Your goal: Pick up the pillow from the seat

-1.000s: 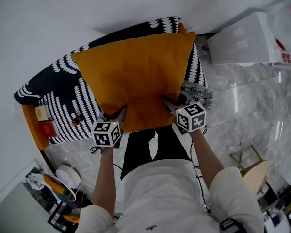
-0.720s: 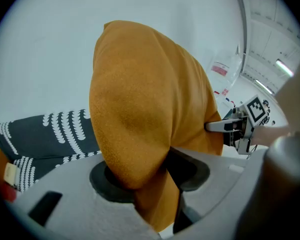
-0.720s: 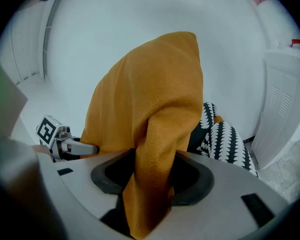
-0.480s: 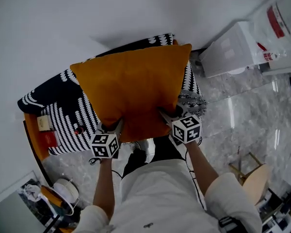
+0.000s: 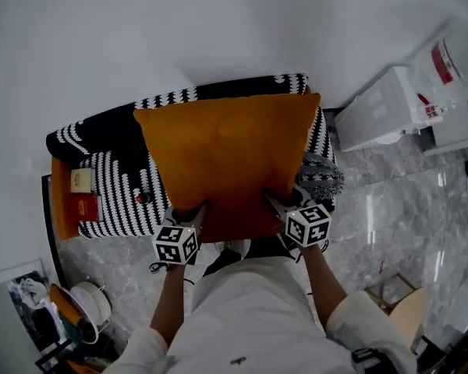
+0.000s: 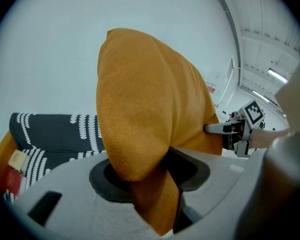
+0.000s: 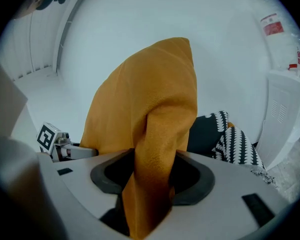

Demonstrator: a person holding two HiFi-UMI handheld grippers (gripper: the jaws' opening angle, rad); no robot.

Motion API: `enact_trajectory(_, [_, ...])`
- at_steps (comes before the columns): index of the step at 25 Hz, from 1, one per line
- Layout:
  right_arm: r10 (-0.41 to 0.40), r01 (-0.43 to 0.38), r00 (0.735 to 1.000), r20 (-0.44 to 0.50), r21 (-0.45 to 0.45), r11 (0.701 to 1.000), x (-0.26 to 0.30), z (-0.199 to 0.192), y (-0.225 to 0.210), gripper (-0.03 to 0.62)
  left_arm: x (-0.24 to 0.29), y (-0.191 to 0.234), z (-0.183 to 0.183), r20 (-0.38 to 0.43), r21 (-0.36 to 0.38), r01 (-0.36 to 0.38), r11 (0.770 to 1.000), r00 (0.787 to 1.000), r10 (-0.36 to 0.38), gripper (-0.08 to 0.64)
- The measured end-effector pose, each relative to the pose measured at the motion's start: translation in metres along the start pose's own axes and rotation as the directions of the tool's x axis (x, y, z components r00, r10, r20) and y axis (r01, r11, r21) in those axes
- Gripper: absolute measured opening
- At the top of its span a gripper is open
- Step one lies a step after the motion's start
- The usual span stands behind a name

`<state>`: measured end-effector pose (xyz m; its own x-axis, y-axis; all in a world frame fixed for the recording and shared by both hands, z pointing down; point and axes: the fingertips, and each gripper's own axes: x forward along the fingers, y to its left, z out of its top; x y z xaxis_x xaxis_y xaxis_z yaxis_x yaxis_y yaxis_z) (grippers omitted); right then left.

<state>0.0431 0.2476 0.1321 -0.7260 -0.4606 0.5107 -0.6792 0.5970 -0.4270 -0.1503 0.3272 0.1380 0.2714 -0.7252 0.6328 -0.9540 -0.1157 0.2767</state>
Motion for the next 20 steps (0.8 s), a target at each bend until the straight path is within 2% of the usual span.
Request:
enact_trajectory(9, [0.019,-0.016,0.999,0.028,-0.1,0.995,-0.009,-0.024,0.108,0.222,-0.1,0.04,-0.045,0.114,-0.067,-0.026,0.997,0.993,0.034,0.208])
enact_trajectory(15, [0.003,0.007,0.997,0.083,-0.114,0.993,-0.017,-0.027,0.163,0.222,-0.153,0.062,-0.047,0.205,-0.046,-0.041,0.998,0.977,0.049,0.209])
enact_trajectory(20, [-0.023,0.039,0.992,0.123,-0.127,0.991,-0.032,-0.036,0.194,0.219,-0.182,0.067,-0.053,0.247,-0.019,-0.022,1.0,0.969,0.026,0.209])
